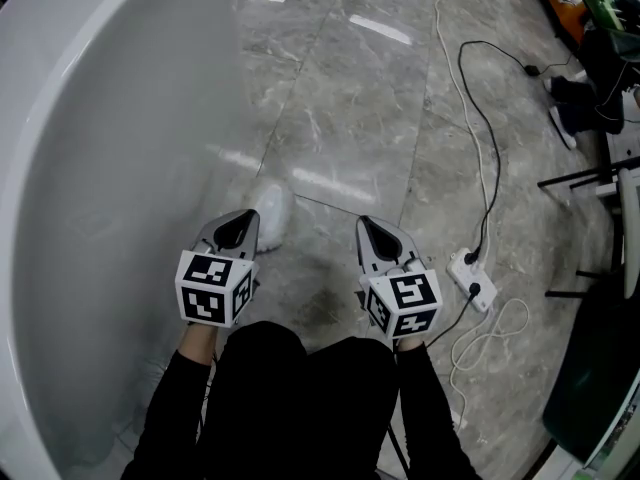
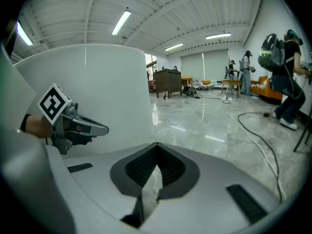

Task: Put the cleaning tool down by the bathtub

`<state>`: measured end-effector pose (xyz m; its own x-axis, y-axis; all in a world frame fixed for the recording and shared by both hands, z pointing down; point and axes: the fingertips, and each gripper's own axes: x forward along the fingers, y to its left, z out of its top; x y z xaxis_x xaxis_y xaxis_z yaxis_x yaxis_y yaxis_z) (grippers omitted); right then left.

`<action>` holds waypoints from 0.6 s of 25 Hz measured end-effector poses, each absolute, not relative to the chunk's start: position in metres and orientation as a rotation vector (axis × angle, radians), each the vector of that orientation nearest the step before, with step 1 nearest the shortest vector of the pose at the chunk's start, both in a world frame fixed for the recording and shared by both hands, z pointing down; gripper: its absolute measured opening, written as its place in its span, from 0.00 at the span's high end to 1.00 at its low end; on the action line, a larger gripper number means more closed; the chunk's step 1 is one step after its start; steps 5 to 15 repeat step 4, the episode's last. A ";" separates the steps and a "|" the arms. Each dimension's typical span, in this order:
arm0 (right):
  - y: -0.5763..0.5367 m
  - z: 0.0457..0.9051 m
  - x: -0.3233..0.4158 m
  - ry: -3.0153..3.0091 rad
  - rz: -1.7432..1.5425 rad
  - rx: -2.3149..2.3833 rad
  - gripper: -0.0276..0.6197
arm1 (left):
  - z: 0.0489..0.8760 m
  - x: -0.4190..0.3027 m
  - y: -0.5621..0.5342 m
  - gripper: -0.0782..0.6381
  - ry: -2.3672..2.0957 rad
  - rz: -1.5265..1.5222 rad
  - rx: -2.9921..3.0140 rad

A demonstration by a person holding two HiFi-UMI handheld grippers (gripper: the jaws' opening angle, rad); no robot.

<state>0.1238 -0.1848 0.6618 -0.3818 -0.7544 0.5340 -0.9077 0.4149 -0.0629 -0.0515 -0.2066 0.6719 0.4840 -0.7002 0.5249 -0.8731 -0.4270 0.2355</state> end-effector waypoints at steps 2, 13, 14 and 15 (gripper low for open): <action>-0.185 0.662 0.123 -2.249 0.488 1.414 0.96 | 0.674 -0.052 -0.207 0.88 -1.299 0.487 2.251; -0.185 0.663 0.122 -2.249 0.487 1.411 0.96 | 0.676 -0.053 -0.207 0.88 -1.298 0.491 2.248; -0.185 0.663 0.122 -2.249 0.487 1.411 0.96 | 0.676 -0.053 -0.207 0.88 -1.298 0.491 2.248; -0.185 0.663 0.122 -2.249 0.487 1.411 0.96 | 0.676 -0.053 -0.207 0.88 -1.298 0.491 2.248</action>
